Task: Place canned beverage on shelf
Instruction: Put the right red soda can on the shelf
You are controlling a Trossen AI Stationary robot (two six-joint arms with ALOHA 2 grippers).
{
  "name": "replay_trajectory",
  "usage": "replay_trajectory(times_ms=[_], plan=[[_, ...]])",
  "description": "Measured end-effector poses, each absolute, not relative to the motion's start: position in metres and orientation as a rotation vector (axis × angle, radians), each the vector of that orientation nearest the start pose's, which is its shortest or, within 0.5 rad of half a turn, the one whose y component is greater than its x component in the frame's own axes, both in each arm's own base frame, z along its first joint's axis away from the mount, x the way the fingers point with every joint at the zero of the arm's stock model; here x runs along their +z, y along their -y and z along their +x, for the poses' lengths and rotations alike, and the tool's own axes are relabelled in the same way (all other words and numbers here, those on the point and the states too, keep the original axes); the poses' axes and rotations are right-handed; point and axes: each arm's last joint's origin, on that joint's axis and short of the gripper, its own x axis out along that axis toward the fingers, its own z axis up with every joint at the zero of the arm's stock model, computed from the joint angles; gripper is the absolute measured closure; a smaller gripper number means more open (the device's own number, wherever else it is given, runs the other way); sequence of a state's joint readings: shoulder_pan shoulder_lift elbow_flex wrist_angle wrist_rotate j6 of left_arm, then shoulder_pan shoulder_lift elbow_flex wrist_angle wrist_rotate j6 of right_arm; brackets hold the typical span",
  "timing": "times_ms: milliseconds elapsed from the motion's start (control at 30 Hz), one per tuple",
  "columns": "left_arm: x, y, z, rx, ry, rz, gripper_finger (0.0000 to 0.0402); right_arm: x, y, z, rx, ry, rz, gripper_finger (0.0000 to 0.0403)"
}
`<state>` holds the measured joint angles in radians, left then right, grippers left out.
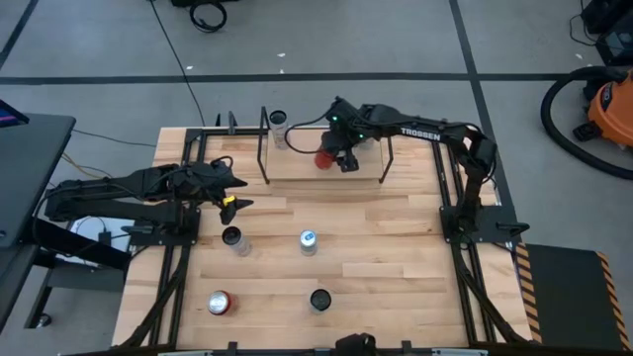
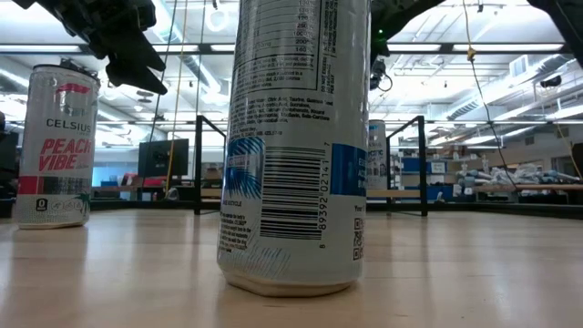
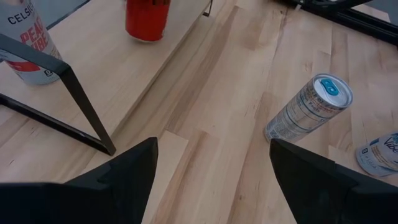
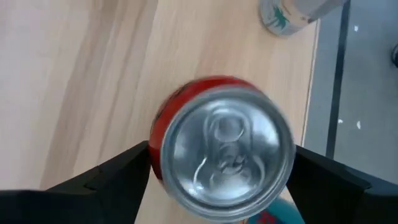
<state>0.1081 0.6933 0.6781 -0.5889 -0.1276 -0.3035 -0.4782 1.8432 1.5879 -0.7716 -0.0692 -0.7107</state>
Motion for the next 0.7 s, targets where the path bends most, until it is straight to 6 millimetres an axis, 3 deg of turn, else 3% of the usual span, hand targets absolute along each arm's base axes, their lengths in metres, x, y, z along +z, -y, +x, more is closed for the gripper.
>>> replay_trajectory(times_ms=[400,700], plan=[[0.274,-0.019,0.141,0.318,-0.565,-0.286,0.0090,0.265,0.183,0.356,-0.030,-1.063,-0.382,0.0054],[0.274,-0.019,0.141,0.318,-0.566,-0.284,0.0090,0.310,0.186,0.362,-0.109,-0.977,-0.420,0.0053]])
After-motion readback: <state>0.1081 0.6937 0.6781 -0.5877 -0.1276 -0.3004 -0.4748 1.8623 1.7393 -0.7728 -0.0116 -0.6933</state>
